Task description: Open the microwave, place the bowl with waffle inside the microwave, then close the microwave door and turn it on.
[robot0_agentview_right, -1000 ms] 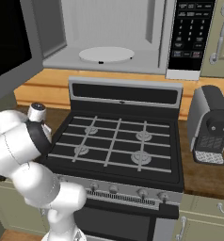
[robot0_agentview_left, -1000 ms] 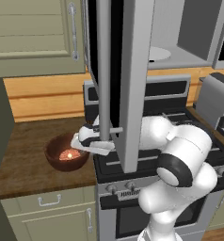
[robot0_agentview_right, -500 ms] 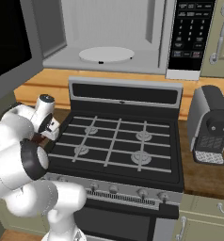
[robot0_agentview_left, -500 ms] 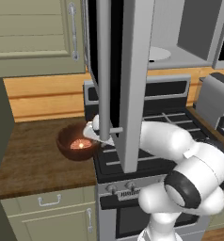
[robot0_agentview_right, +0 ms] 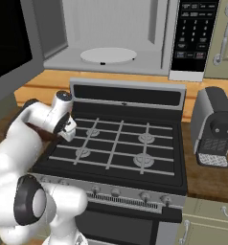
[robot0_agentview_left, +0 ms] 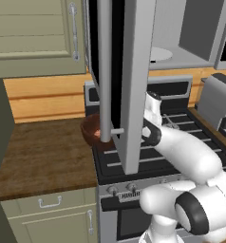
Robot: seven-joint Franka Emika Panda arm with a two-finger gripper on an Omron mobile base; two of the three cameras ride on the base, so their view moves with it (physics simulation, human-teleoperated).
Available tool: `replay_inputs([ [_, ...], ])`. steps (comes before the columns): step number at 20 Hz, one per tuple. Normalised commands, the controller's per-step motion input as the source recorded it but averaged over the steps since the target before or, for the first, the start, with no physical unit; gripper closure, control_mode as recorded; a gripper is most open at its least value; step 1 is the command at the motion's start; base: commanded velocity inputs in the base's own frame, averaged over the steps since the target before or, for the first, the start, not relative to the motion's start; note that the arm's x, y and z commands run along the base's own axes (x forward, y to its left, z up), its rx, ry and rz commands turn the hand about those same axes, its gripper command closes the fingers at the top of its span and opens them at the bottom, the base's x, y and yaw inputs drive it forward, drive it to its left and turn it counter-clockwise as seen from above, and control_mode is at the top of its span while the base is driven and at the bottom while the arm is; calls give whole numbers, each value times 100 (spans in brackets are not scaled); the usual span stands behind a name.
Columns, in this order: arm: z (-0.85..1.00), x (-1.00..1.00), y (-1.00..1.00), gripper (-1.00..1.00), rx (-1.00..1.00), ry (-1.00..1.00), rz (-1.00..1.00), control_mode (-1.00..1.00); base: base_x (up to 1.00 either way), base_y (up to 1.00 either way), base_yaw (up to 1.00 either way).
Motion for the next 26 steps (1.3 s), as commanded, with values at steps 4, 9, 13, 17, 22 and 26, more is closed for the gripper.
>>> replay_inputs([
  [4,43,-21,-99,100,7,0,-27,-100,0,0,0],
  [9,48,-17,-84,100,4,0,-28,-100,0,0,0],
  [13,44,-28,-68,100,5,0,-30,-100,0,0,0],
  [17,52,-27,-41,100,3,-1,-26,-100,0,0,0],
  [22,53,-42,-22,100,1,-1,-22,-100,0,0,0],
  [26,33,-56,-18,100,0,0,-16,-100,0,0,0],
])
